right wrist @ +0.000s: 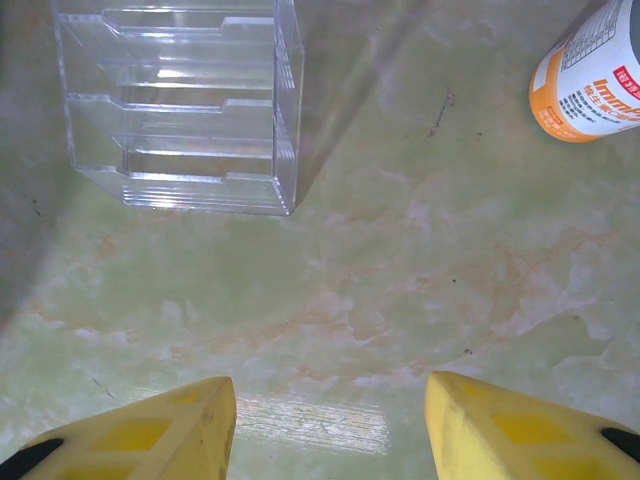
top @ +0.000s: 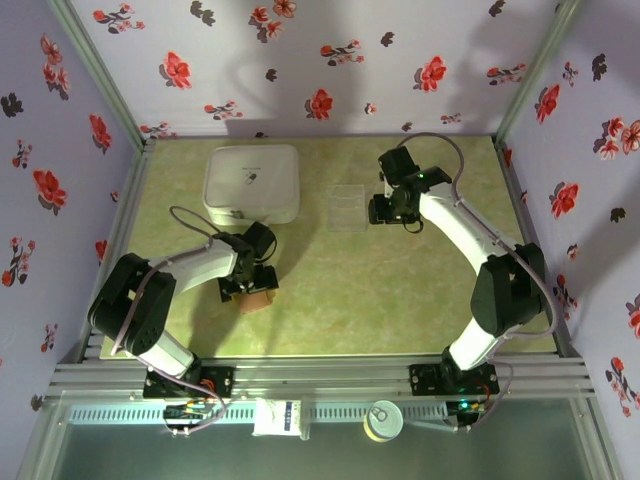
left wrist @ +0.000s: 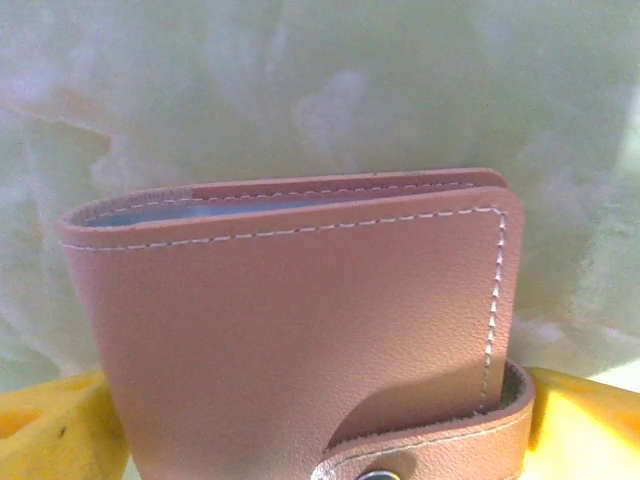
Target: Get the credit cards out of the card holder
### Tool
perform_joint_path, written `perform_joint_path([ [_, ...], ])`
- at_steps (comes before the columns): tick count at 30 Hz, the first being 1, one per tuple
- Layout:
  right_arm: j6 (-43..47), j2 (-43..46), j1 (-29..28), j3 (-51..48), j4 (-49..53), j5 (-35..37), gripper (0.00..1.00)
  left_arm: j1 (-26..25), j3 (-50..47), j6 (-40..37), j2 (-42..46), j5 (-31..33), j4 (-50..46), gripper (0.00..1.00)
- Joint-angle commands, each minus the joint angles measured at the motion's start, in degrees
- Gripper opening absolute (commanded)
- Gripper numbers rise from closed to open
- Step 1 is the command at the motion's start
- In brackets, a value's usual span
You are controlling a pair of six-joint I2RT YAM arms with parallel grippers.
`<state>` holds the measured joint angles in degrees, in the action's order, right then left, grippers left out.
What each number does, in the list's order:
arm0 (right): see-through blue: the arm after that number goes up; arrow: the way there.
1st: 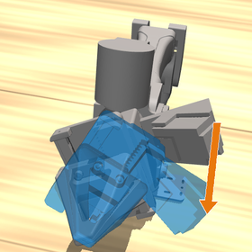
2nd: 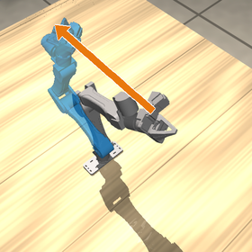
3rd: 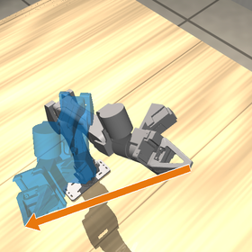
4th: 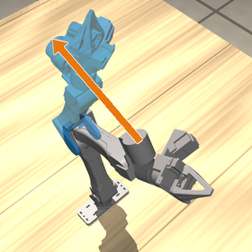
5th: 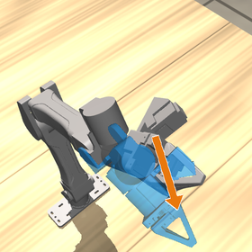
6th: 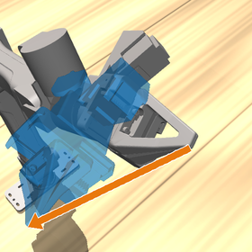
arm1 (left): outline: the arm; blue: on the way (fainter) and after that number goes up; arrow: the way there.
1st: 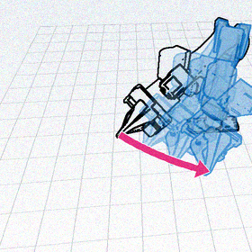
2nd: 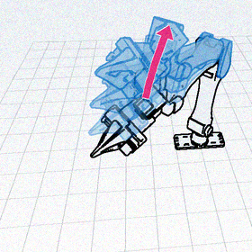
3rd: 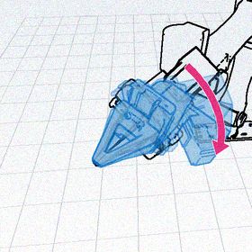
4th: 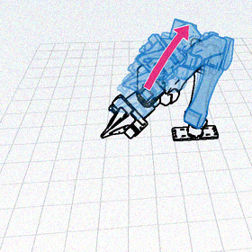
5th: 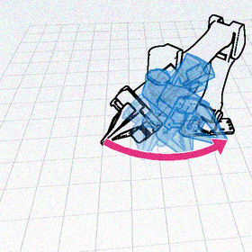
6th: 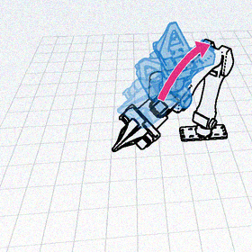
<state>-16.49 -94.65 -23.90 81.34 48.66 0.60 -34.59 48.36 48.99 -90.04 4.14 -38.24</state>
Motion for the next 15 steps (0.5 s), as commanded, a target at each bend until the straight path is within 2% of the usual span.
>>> perform_joint_path([
  [1,0.8,-0.7,-0.3,1.9,1.3,1.6,0.54,-0.5,1.8,-1.5,0.0,-0.4,0.1,0.87],
  [9,0.8,0.5,-0.4,0.2,1.3,3.1,0.54,-3.1,8.2,-3.5,-1.1,-0.5,-2.7,0.81],
  [15,1.1,3.0,-0.3,-2.3,1.8,5.6,0.54,-7.5,17.2,-5.2,-6.7,-1.8,-4.3,0.8],
])
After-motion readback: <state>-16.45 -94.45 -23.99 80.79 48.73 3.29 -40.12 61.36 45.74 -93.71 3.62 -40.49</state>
